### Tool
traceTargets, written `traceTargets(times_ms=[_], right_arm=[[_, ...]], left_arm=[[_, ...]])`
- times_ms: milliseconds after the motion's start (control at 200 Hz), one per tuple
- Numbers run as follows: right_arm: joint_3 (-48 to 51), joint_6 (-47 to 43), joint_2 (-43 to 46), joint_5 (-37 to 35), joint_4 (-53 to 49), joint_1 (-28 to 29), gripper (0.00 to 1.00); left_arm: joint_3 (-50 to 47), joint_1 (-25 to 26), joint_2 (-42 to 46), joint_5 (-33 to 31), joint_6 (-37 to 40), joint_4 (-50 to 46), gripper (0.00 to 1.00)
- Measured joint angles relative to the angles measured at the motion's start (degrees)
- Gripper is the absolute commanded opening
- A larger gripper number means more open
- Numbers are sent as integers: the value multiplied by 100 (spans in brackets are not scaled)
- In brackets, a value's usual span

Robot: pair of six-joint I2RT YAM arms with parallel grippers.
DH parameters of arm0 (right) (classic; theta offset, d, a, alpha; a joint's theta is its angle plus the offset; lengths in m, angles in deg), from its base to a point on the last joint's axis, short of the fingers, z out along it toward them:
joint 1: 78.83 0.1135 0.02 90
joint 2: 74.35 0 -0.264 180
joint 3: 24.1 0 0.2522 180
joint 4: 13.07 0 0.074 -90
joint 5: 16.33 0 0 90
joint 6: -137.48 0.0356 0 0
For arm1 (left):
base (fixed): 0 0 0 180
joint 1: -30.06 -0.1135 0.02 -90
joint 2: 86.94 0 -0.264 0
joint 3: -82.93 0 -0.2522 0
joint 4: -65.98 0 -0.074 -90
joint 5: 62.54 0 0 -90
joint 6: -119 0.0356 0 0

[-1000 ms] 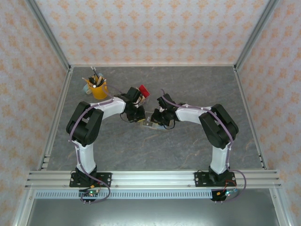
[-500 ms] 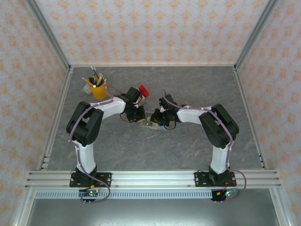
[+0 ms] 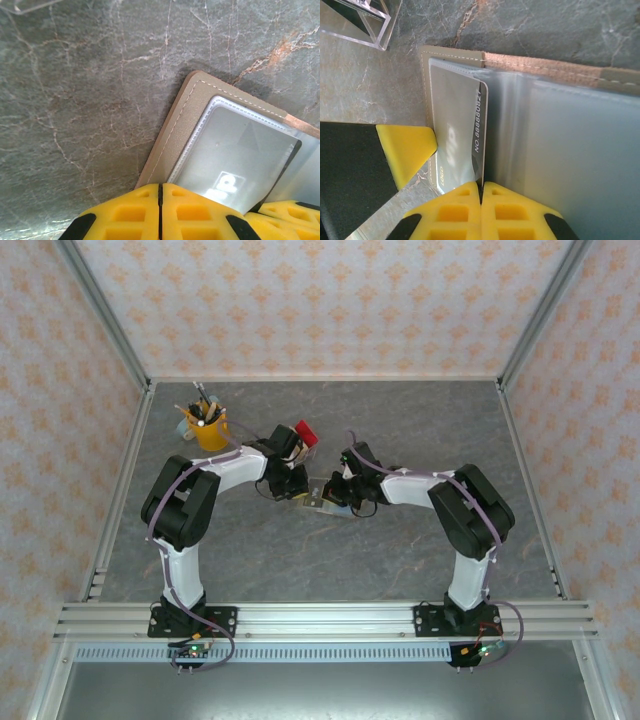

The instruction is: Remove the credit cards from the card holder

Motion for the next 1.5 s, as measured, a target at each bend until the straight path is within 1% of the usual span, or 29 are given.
traceTargets(times_ms=[265,475,721,916,1051,1241,1371,1496], right_arm=[[0,-107,66,-28,-127,0,2],[28,-284,278,-48,-413,-37,2],[48,-348,291,-48,-551,-52,1],[48,-369,291,-46,-682,-52,1],[48,-398,291,-42,-721,-52,1],[42,-439,286,-26,-778,-52,1],[20,-496,286,-22,-850,-52,0],[15,-549,286,-24,-896,-52,0]], left_arm=[[-2,0,0,-35,0,-2,14],[-2,22,2,-101,2,-2,12],[-4,22,15,-90,4,-2,11],[-192,22,282,-37,26,-4,9],[-195,22,367,114,22,103,8],[-195,63,306,262,17,219,8],[-129,101,59,365,2,216,7],[-9,107,-13,339,0,177,6]])
